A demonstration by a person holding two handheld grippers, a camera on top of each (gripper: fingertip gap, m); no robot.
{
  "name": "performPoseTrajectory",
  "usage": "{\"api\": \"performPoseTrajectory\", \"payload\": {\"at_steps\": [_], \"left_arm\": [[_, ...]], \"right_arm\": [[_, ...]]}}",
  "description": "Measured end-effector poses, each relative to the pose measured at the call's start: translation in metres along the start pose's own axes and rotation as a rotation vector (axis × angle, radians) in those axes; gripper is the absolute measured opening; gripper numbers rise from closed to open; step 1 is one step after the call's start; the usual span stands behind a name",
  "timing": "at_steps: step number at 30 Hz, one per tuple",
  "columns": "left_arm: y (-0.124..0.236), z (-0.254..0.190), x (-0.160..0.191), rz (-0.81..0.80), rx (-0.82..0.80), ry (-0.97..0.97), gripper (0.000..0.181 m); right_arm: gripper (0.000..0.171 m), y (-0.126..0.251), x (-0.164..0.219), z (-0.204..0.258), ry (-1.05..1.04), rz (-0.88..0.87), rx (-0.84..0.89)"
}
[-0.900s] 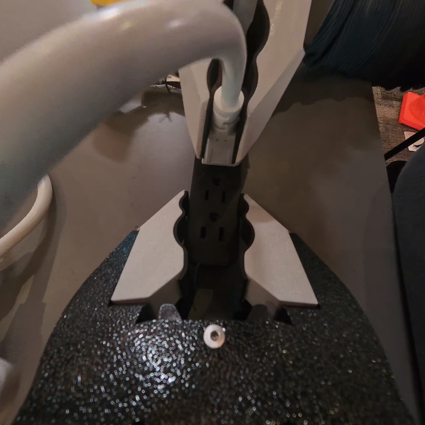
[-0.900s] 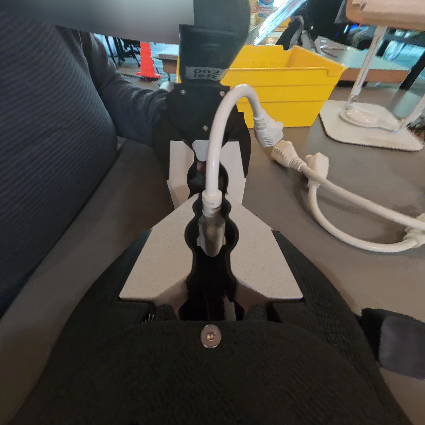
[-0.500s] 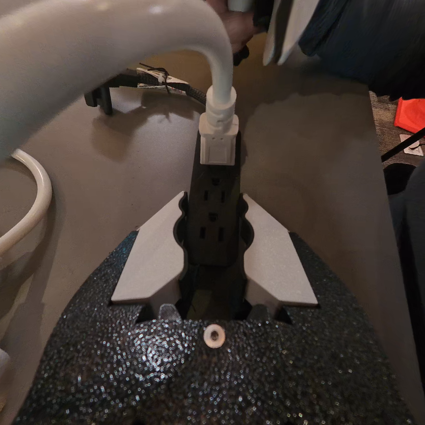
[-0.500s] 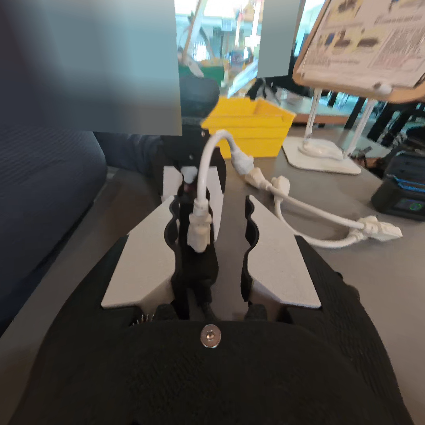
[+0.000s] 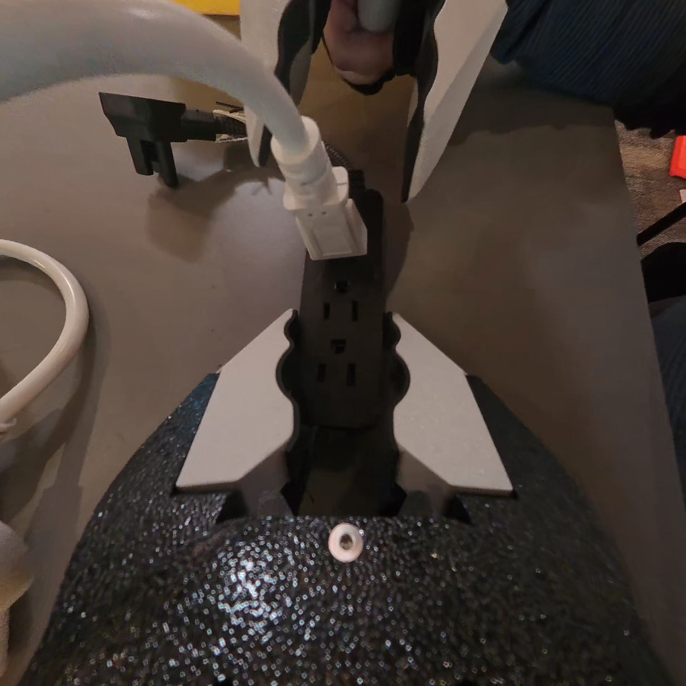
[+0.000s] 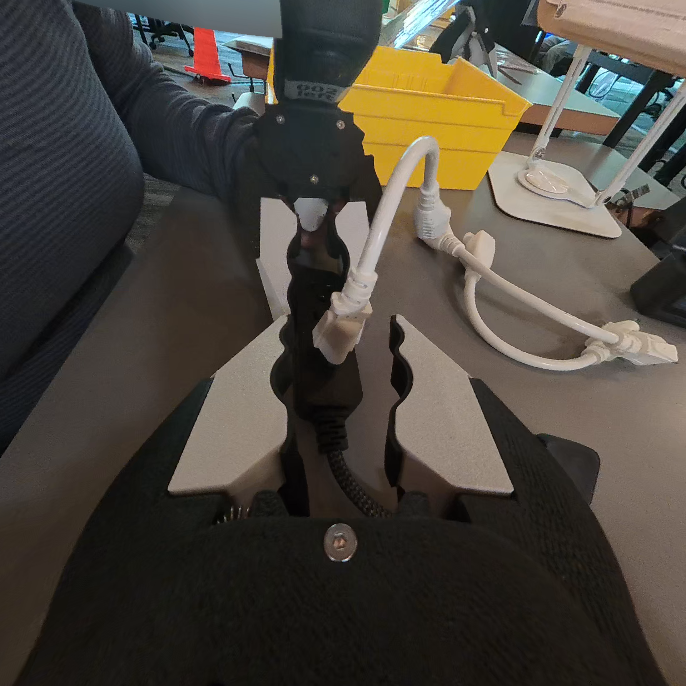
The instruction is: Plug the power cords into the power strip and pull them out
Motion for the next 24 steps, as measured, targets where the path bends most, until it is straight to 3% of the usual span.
{"api": "performPoseTrajectory", "payload": {"at_steps": [6,12,15,17,20,21,24], "left_arm": [[0.0,-0.002,-0.002,0.011,-0.065,-0.089,0.045],[0.001,-0.004,-0.004,0.006,-0.099,-0.172,0.045],[0.002,-0.004,-0.004,0.006,-0.088,-0.167,0.045],[0.002,-0.004,-0.003,0.006,-0.073,-0.137,0.044],[0.008,0.004,-0.019,-0.095,-0.096,-0.055,0.077],[0.014,0.002,-0.031,-0.174,-0.064,-0.008,0.078],[0.026,-0.003,-0.059,-0.341,0.023,0.067,0.057]], "right_arm": [[0.051,0.007,0.002,-0.002,-0.026,0.024,0.005],[0.054,-0.003,0.028,0.012,-0.083,0.247,-0.077],[0.041,-0.009,0.034,0.01,-0.069,0.297,-0.05],[0.041,-0.011,0.035,0.01,-0.081,0.303,-0.048],[0.041,-0.012,0.035,0.011,-0.058,0.319,-0.033],[0.041,-0.012,0.035,0.011,-0.058,0.326,-0.031],[0.041,-0.012,0.035,0.012,-0.052,0.336,-0.024]]}}
Point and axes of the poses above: each gripper's, where its closed fingertips meet, y back along the fingers, x out of its underside, z = x × y across the jaws, the point moved 5 cm from there along y, back along the fingers, and after that the axes turned 3 degrees about -x, right-handed, at the moved point
